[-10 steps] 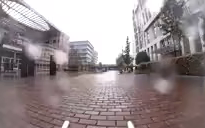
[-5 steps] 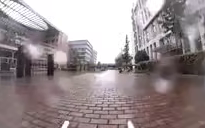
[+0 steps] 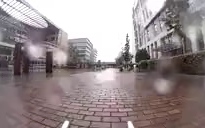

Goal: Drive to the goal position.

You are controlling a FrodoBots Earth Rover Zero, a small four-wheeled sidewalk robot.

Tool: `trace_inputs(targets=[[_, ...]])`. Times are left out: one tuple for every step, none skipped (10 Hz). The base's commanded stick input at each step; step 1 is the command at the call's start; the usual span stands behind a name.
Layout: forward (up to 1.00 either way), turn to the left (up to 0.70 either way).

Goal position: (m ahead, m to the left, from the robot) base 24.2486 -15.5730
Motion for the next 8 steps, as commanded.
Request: trace_inputs(targets=[[0.7, 0.0], [0.7, 0.0], [0.7, 0.0], [0.7, 0.0], [0.7, 0.0], [0.7, 0.0], [0.7, -0.02], [0.7, -0.14]])
